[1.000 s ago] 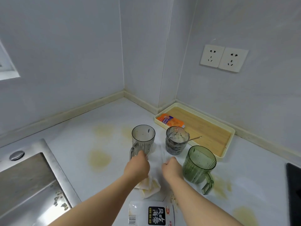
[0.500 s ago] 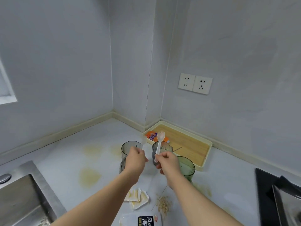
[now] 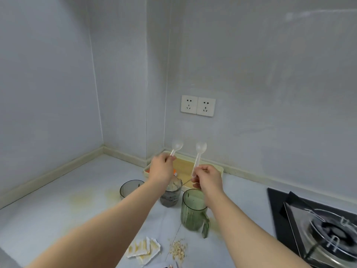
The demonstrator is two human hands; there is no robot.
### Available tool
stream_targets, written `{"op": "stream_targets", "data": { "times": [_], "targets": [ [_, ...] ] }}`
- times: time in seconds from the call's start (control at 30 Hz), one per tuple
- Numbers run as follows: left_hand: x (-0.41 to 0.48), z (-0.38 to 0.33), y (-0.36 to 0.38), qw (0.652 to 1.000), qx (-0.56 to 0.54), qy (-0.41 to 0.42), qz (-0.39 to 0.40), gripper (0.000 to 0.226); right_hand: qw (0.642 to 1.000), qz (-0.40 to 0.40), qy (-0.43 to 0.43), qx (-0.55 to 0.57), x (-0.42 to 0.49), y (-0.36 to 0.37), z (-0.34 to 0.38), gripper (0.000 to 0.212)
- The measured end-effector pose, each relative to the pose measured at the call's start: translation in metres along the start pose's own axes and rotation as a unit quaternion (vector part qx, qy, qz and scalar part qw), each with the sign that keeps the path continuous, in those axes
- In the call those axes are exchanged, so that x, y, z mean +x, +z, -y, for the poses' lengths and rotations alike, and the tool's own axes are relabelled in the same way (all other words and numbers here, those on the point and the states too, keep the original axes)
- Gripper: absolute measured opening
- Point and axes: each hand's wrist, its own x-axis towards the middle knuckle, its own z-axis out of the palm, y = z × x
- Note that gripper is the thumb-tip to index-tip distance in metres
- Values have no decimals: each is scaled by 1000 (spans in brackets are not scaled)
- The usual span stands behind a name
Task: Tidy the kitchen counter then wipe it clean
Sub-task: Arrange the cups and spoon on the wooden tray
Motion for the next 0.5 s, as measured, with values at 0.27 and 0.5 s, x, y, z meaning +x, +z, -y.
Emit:
{"op": "stream_targets", "data": {
  "times": [0.27,0.5],
  "targets": [
    [29,-35,77,988,47,22,148,23,996,-73,47,-3,68,-74,-11,18],
    [72,-31,160,955,249,28,160,17,990,-37,108,-78,134,-117,-43,20]
  ]
}}
